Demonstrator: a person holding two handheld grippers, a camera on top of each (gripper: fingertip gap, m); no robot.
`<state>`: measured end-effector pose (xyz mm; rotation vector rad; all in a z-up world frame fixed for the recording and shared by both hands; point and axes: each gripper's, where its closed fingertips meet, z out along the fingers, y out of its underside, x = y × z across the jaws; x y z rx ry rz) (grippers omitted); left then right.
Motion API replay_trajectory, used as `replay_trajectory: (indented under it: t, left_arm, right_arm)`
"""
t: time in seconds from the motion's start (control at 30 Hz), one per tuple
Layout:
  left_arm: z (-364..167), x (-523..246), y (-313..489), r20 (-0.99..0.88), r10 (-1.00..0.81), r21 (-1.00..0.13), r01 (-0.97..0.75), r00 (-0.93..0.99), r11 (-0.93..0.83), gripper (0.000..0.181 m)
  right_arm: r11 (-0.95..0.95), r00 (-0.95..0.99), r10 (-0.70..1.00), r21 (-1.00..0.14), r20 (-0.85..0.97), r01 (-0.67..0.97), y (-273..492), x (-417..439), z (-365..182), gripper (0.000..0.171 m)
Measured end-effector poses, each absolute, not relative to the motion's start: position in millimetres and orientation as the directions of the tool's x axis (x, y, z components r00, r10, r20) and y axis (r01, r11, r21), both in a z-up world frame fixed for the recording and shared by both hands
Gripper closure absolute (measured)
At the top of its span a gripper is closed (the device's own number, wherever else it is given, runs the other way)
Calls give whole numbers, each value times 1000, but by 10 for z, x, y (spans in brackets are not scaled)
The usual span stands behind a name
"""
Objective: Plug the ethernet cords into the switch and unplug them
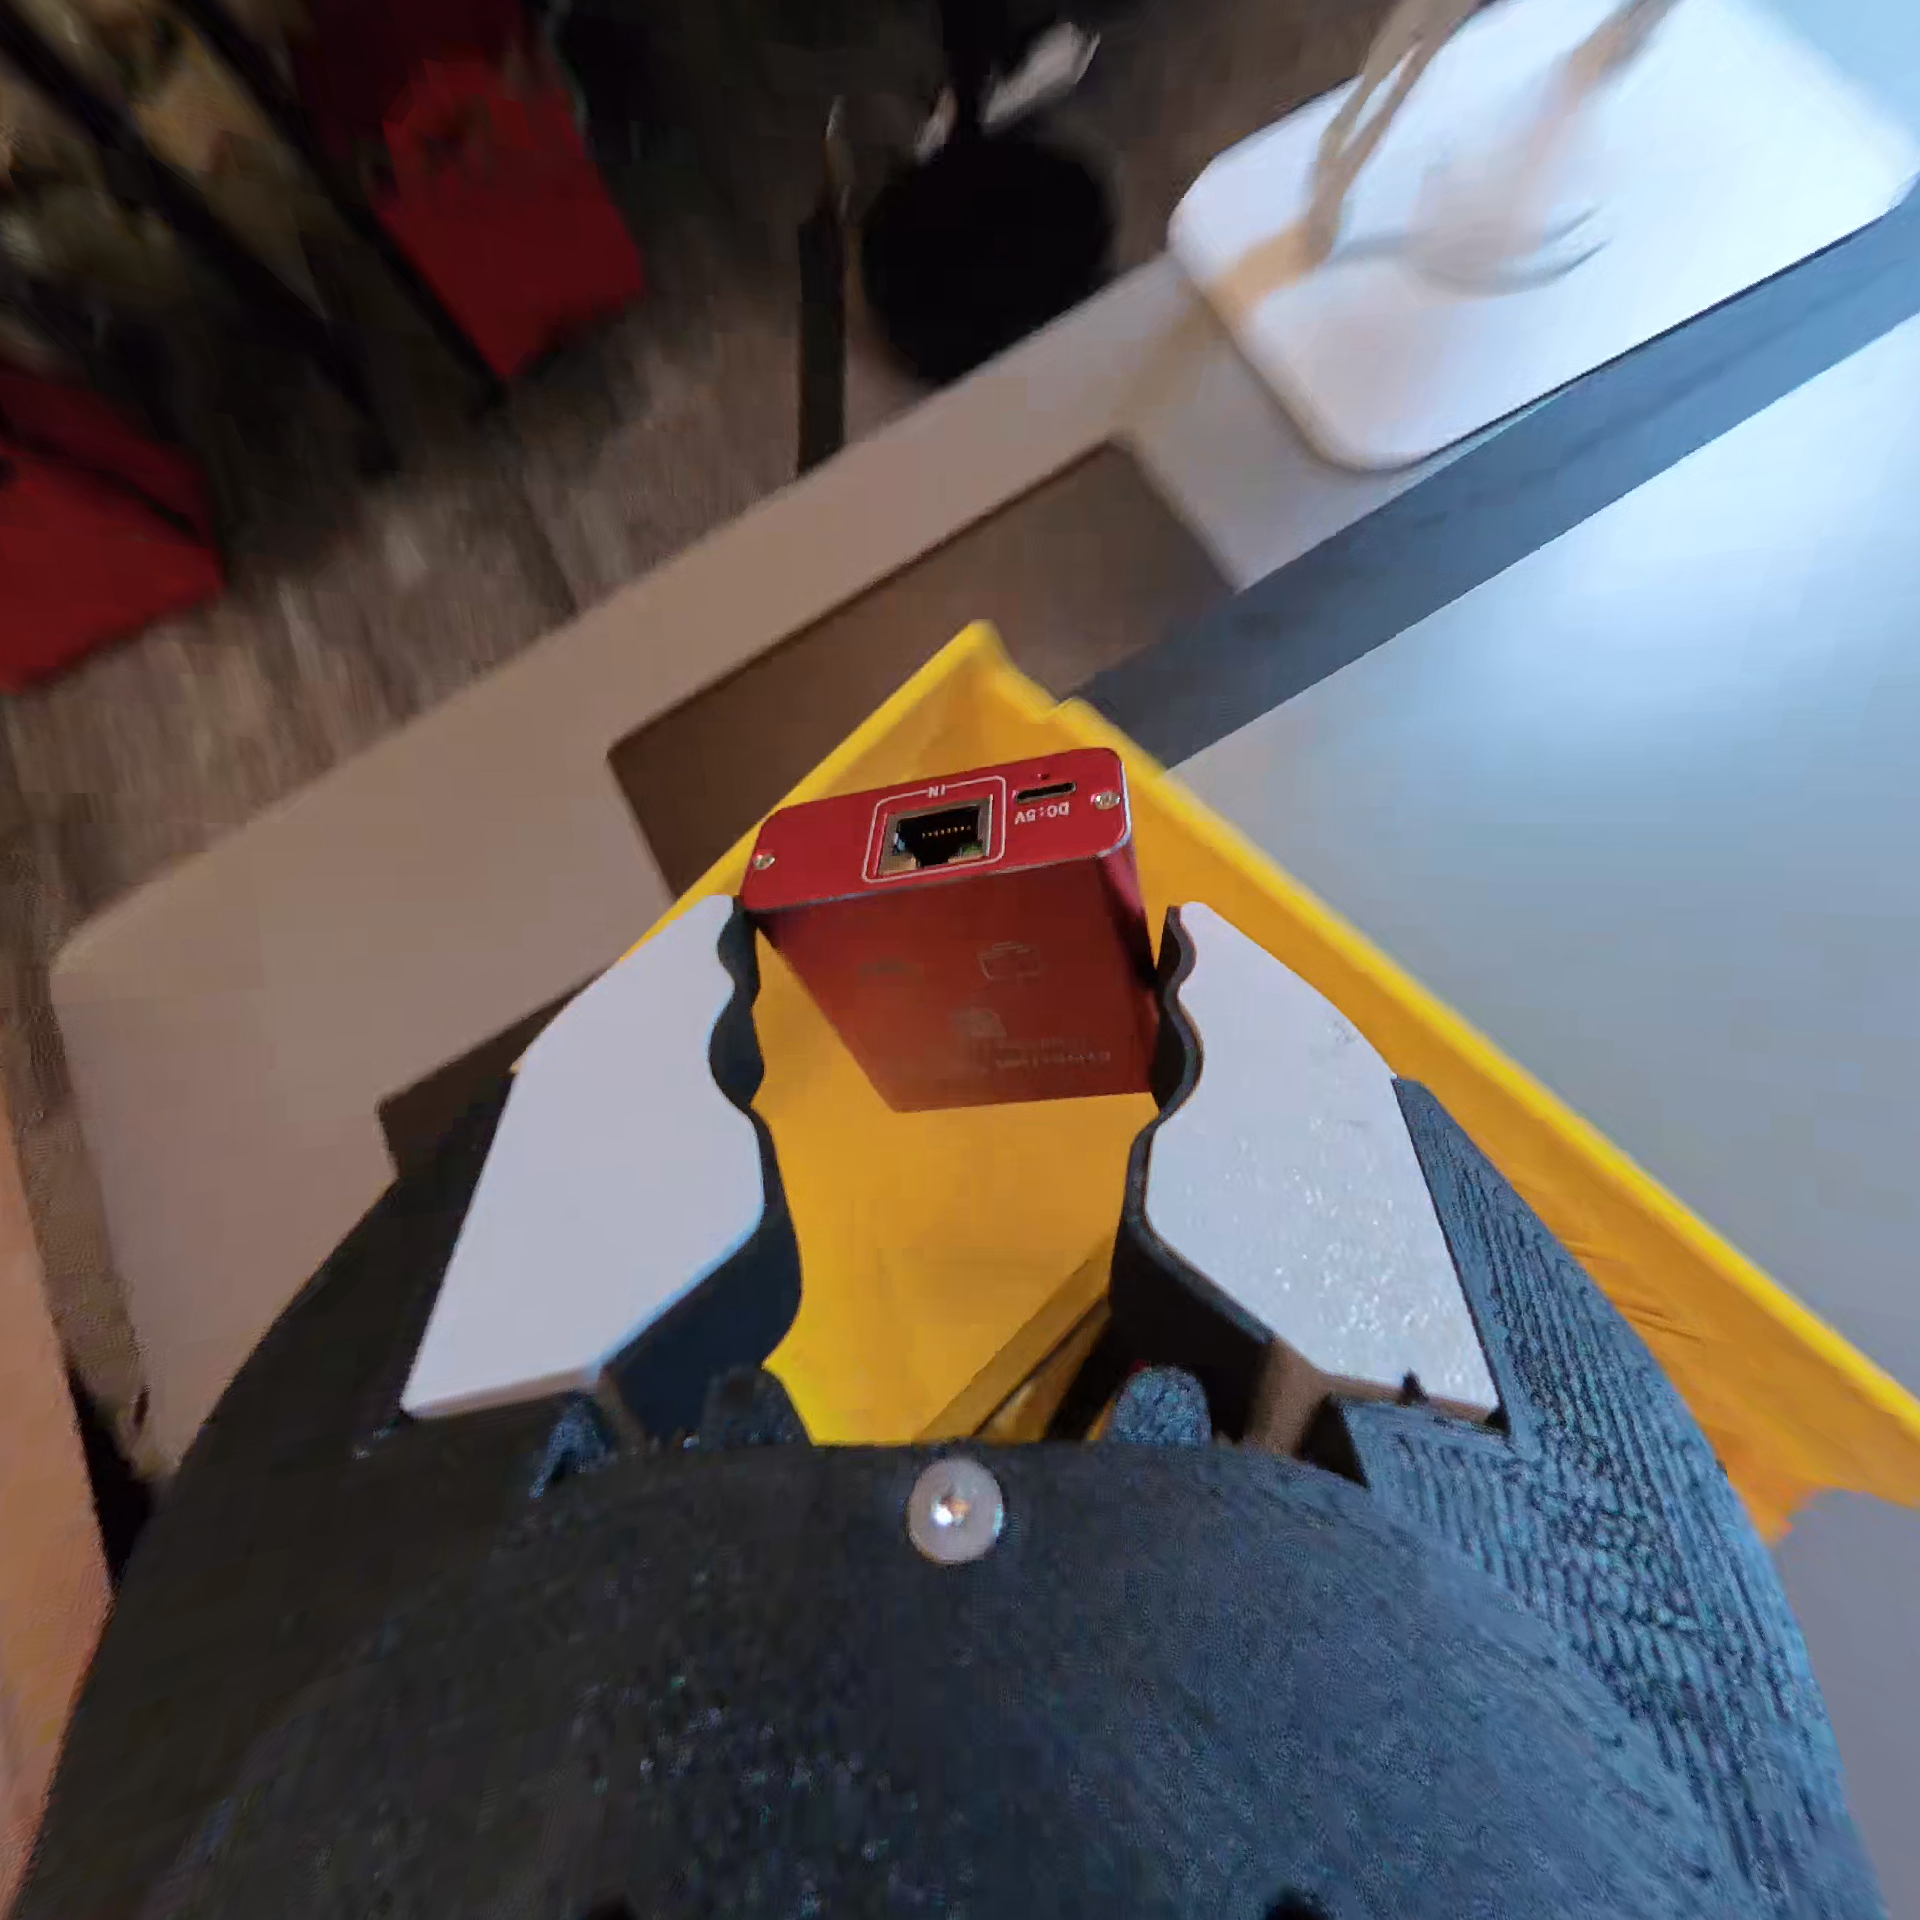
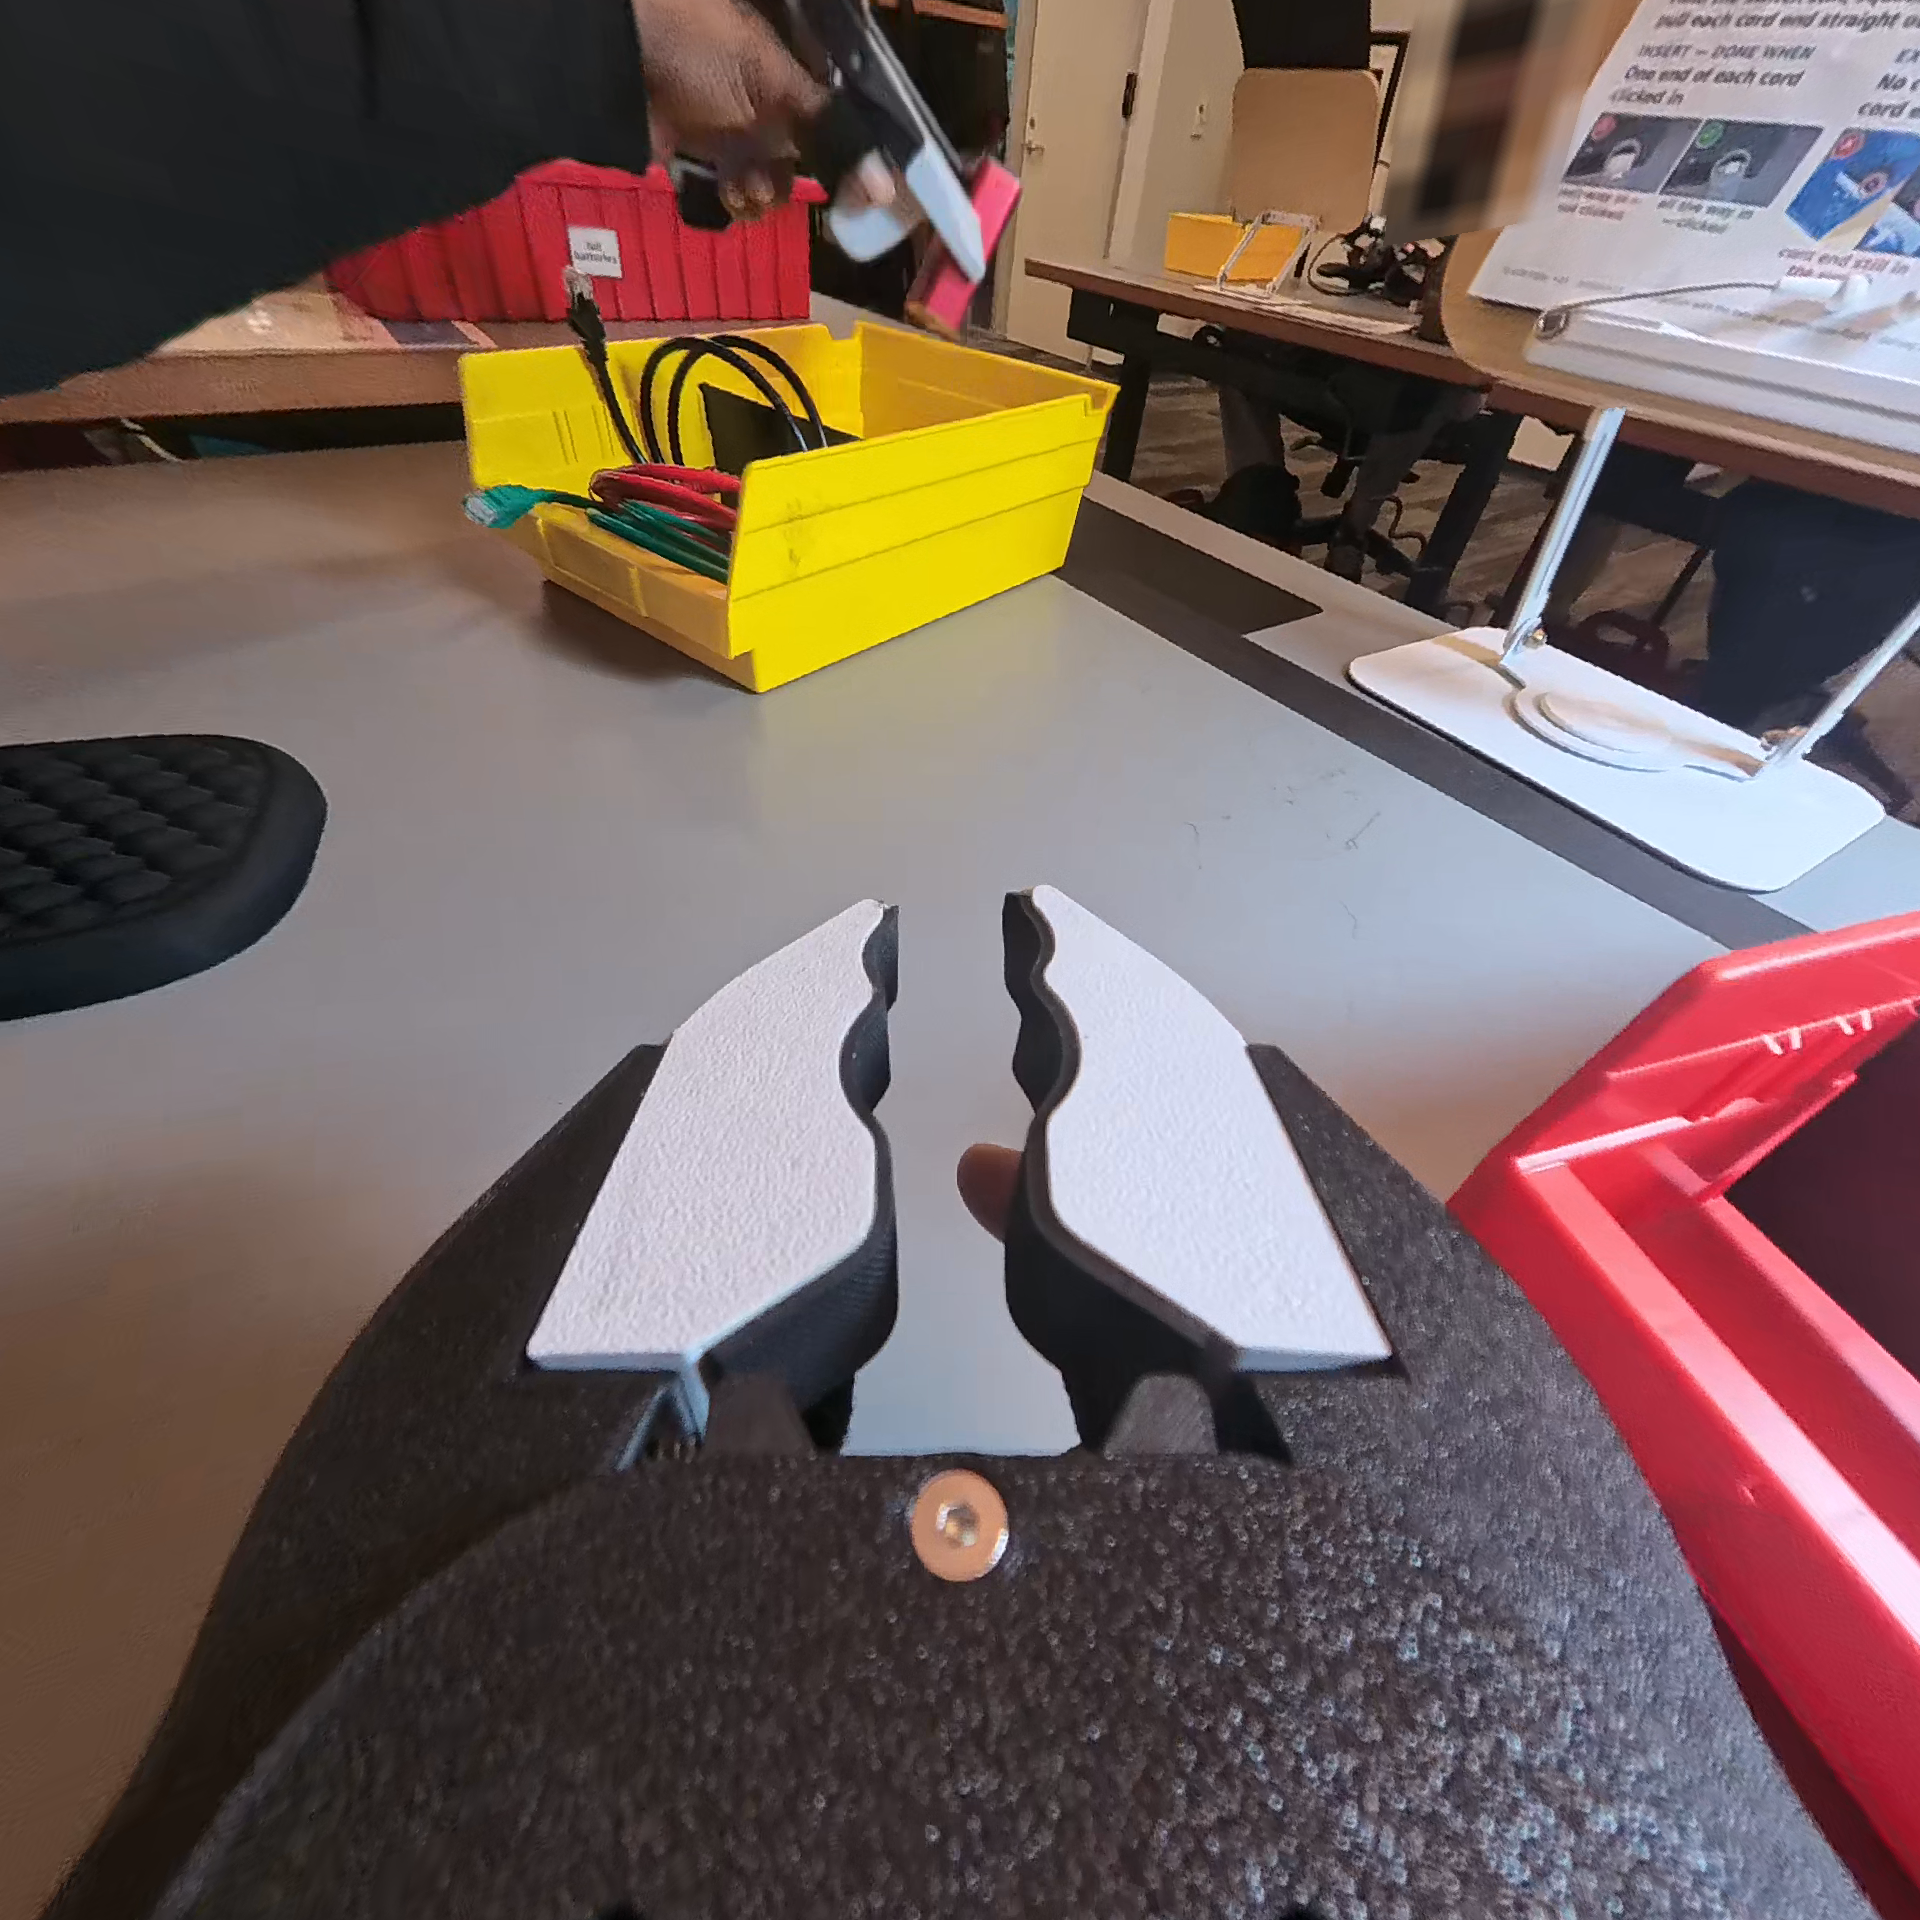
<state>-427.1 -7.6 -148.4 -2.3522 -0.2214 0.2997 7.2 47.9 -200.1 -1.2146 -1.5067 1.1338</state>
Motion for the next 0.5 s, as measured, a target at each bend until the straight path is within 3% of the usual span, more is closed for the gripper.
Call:
replay_trajectory:
  t: [0.2, 0.4, 0.5]
  left_arm:
    - [-886, -2939, 2, -122, 9, -898, -107, 992, -427, 108]
    - [-1110, -1231, -78, 62, -336, -978, -9, 940, -207, 109]
    - [-1377, -516, -137, 180, -491, -973, 83, 852, -214, 110]
  right_arm:
    - [154, -160, 978, -977, 130, 147, 378, 78, -1920, 152]
    - [283, -187, 947, -954, 262, 94, 145, 39, -1869, 141]
    - [469, -171, 876, -879, 452, 79, 7, -5, -1896, 118]
